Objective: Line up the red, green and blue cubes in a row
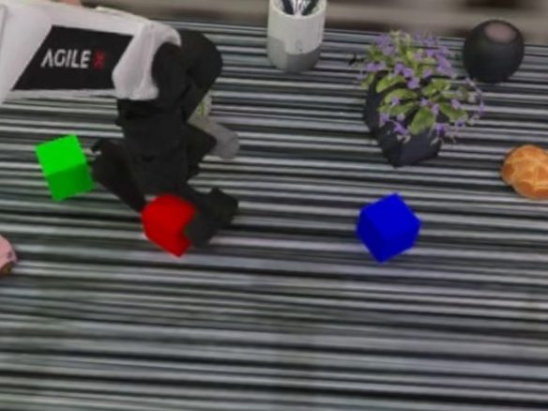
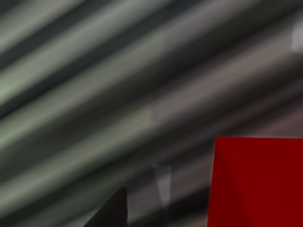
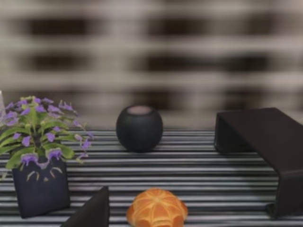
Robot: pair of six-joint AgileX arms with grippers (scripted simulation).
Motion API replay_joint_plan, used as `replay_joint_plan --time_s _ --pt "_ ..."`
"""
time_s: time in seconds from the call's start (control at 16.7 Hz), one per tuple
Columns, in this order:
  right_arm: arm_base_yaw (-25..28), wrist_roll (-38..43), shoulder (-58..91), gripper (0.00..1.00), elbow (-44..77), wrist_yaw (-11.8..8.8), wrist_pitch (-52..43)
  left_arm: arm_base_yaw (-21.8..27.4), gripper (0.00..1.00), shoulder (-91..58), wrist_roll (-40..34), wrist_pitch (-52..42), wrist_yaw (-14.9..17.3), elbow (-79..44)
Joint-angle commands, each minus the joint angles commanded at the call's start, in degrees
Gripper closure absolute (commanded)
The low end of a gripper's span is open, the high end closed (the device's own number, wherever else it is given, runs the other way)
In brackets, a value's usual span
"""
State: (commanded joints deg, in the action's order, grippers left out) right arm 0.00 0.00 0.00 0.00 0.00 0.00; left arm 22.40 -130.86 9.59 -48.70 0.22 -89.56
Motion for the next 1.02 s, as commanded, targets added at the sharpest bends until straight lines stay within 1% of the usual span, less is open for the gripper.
replay_joint_plan --time_s 0.42,0.48,1.02 --pt "0.0 0.0 0.0 0.0 0.0 0.0 0.0 0.0 0.98 0.0 0.0 0.0 0.0 0.0" --pt "0.0 0.0 0.0 0.0 0.0 0.0 0.0 0.0 1.0 0.0 0.0 0.0 0.0 0.0" --pt "0.0 0.0 0.0 0.0 0.0 0.0 0.0 0.0 1.0 1.5 -0.1 -0.7 0.2 -0.6"
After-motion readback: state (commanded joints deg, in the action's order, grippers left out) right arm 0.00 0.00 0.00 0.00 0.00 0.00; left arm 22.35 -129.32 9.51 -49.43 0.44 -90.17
